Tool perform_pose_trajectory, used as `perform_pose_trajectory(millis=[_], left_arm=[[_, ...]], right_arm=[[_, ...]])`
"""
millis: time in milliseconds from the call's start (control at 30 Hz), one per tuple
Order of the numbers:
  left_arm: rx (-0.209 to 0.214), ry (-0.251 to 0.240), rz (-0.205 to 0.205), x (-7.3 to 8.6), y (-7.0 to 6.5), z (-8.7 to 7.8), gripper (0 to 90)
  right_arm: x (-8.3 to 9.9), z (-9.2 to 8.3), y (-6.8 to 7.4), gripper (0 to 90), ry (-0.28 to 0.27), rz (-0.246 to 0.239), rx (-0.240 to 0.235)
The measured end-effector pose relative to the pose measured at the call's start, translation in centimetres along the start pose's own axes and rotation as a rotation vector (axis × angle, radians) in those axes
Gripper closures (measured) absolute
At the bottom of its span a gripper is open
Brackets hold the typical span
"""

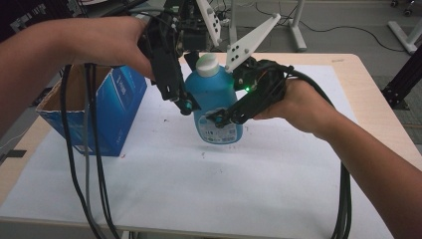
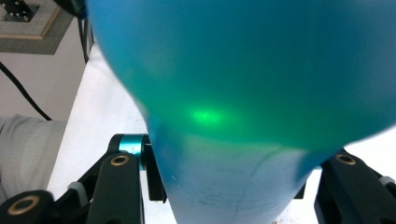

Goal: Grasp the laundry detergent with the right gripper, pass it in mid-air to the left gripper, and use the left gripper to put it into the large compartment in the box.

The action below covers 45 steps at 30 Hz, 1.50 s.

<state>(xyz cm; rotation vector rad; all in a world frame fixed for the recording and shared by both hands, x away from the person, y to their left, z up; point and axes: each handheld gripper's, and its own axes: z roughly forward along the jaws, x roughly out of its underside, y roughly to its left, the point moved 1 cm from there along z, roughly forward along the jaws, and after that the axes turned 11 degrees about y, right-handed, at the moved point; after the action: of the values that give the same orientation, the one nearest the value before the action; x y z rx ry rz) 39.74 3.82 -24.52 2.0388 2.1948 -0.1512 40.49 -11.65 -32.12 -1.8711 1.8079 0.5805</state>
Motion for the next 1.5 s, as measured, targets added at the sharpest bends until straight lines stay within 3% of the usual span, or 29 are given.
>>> perform_pose_trajectory(millis=[533, 1500], left_arm=[[0.005, 0.005, 0.003, -0.2, 0.1, 0.1, 2.7], [0.044, -0.008, 0.033, -0.3, 0.3, 0.1, 30.5]], right_arm=[[-1.1, 0.8, 0.1, 47.0, 0.011, -0.013, -0.021], [-1.2, 1.1, 0.2, 46.9, 0.015, -0.015, -0.029]])
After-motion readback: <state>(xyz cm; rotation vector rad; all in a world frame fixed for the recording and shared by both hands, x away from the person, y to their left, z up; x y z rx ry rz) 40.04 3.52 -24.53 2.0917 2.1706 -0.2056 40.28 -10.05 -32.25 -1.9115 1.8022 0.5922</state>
